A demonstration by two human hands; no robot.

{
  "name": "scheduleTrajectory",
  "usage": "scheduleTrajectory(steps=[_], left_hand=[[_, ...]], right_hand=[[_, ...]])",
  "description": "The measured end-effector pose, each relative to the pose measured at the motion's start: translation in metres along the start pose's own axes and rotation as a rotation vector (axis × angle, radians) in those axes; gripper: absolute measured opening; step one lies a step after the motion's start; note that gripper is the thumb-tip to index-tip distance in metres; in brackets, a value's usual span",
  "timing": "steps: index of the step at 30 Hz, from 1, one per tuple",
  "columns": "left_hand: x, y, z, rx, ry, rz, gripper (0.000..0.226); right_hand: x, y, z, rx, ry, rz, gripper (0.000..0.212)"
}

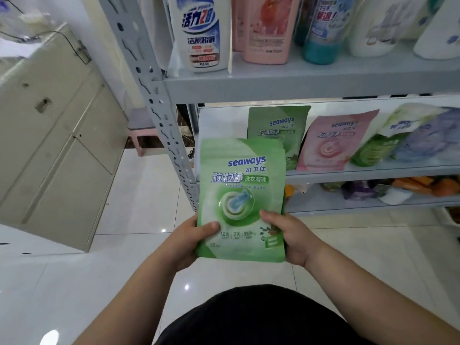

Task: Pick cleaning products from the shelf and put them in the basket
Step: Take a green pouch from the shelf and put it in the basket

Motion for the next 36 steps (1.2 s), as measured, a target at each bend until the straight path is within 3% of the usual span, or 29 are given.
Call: scheduleTrajectory(steps=[6, 9, 13, 22, 26, 30, 36], left_hand=[[-0.003, -0.005, 0.013, -0.04, -0.005, -0.048, 0.085], [0.0, -0.005, 0.019, -0.043, -0.02, -0.04, 0.096], [0.013, -0.007, 0.018, 0.0, -0.047, 0.02, 0.082], [0.038, -0.028, -0.012, 0.09, -0.101, 0.107, 0.075], [0.044, -0.053, -0.048, 0.074, -0.085, 0.132, 0.071], [0.05, -0.092, -0.112, 0.071, -0.12, 0.135, 0.056], [0.078, -0.145, -0.245, 0.151, -0.248, 0.161, 0.057]], right_hand=[[0.001, -0.003, -0.007, -0.047, 0.135, 0.078, 0.044], [0.016, -0.002, -0.007, -0.105, 0.171, 0.229, 0.047], [0.046, 0.009, -0.003, -0.151, 0.182, 0.406, 0.041], [0.043, 0.036, 0.043, -0.276, 0.106, 0.449, 0.05], [0.031, 0.051, 0.089, -0.344, 0.132, 0.35, 0.048], [0.019, 0.079, 0.151, -0.384, 0.107, 0.236, 0.06], [0.026, 0.151, 0.266, -0.503, 0.007, 0.272, 0.063]])
Point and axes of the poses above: each hand's wrist, its own y-axis away from the middle knuckle, its own z-axis out of the back of the hand, x = y × z, the point moved 7 cm from there along -y, towards the middle knuckle, and after that the axes turned 6 degrees about -z, right-handed, at the moved point
